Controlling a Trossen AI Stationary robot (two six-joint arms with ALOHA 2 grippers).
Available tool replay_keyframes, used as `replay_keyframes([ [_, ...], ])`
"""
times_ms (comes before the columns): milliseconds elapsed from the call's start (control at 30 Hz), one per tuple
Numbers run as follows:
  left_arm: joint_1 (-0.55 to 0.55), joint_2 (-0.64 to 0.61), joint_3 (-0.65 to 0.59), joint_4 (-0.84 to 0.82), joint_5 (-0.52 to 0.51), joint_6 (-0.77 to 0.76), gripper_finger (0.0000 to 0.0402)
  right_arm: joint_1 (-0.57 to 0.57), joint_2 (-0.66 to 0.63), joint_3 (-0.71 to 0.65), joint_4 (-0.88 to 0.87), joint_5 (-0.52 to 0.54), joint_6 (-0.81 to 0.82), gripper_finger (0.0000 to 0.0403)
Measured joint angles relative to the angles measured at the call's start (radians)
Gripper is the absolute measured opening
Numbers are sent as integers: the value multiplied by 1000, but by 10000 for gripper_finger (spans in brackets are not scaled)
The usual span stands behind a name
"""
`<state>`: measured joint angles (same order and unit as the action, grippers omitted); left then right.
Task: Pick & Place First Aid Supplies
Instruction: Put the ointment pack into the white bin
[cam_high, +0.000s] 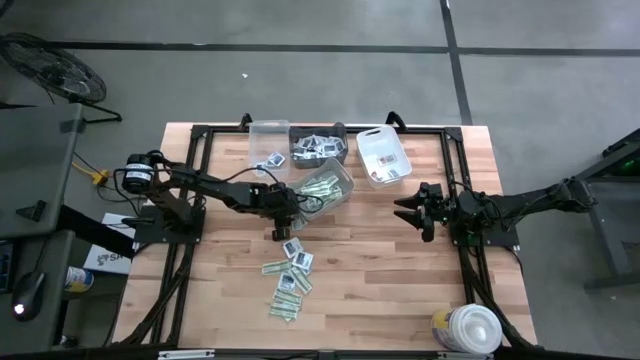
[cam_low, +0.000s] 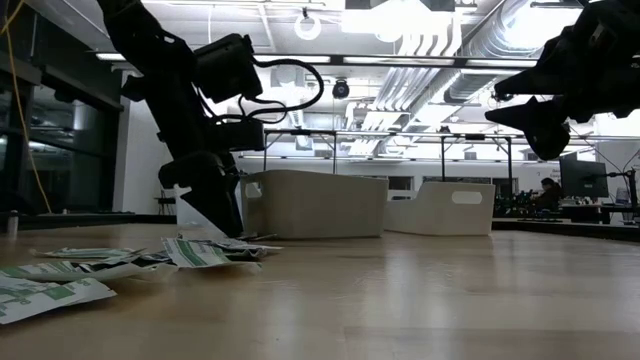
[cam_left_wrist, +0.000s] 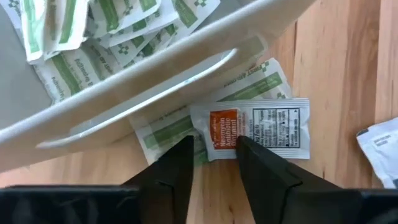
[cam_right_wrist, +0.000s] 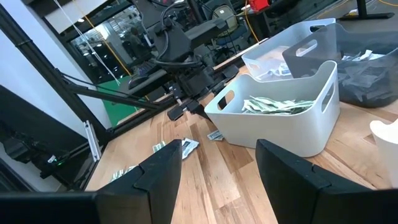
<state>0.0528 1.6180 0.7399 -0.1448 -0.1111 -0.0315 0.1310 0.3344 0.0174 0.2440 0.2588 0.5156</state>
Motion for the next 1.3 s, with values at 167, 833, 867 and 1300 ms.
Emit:
replay_keyframes([
  [167, 0, 2, 1, 0, 22, 0, 73, 0, 0, 0, 0, 0, 0, 200],
  [833, -1, -47, -1, -57, 80, 3, 1, 0, 0, 0, 0, 0, 0, 200],
  [867, -1, -55, -1, -65, 80, 3, 1, 0, 0, 0, 0, 0, 0, 200],
  [1300, -3, -210, -1, -128, 79, 8, 0, 0, 0, 0, 0, 0, 0, 200],
])
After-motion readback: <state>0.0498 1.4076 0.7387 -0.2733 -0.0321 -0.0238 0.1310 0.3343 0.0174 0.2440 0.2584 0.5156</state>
